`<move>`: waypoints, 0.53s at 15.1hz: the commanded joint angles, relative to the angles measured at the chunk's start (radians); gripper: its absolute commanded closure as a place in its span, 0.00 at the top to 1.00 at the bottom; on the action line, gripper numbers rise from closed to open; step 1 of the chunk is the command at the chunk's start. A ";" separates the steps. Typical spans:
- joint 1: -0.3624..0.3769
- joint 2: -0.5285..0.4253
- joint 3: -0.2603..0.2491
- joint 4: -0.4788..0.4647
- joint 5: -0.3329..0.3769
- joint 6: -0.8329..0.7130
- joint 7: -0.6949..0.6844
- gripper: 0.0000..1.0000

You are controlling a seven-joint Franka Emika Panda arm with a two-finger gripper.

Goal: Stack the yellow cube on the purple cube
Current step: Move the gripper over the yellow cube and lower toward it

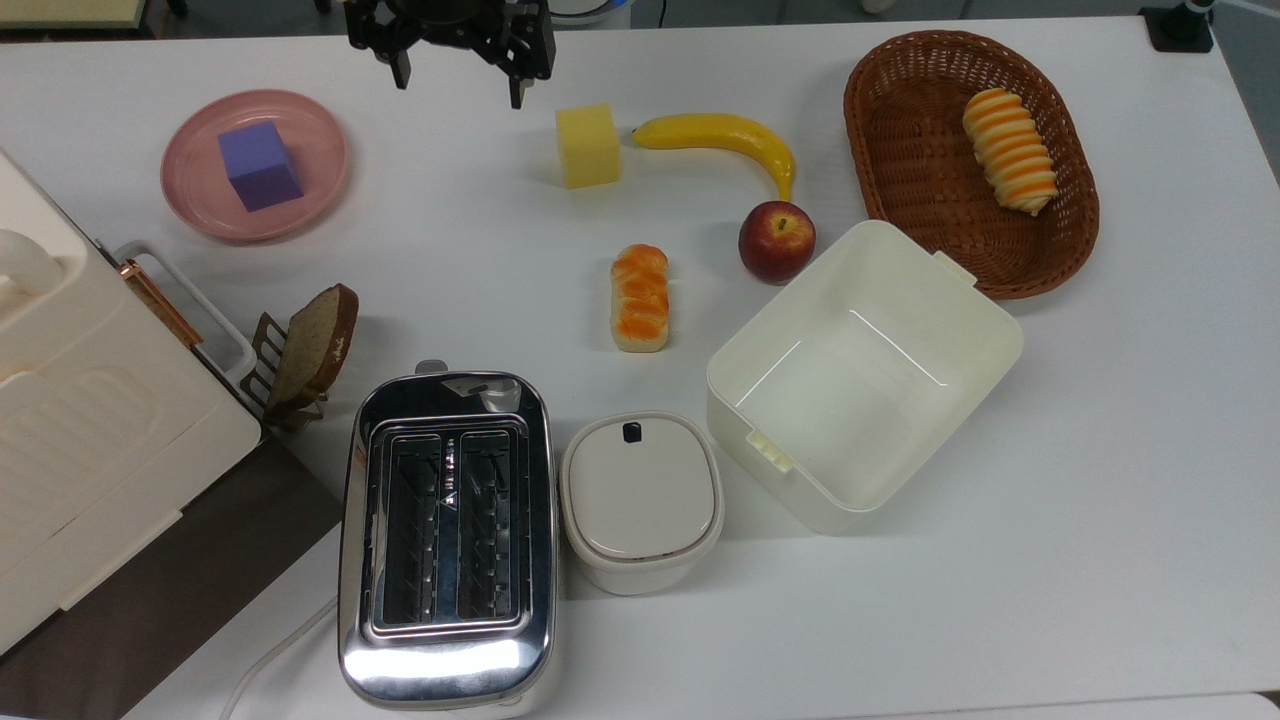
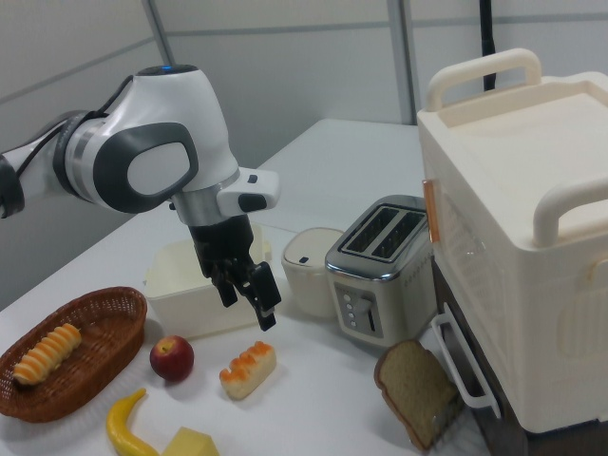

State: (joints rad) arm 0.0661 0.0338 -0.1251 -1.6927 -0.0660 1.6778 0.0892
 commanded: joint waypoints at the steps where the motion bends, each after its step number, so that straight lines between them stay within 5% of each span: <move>1: -0.009 0.014 -0.014 0.007 0.008 -0.080 0.004 1.00; 8: 0.075 -0.017 -0.002 -0.206 0.008 -0.053 0.000 1.00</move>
State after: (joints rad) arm 0.0903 0.0577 -0.1246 -1.8076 -0.0659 1.6036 0.0878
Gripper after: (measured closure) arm 0.000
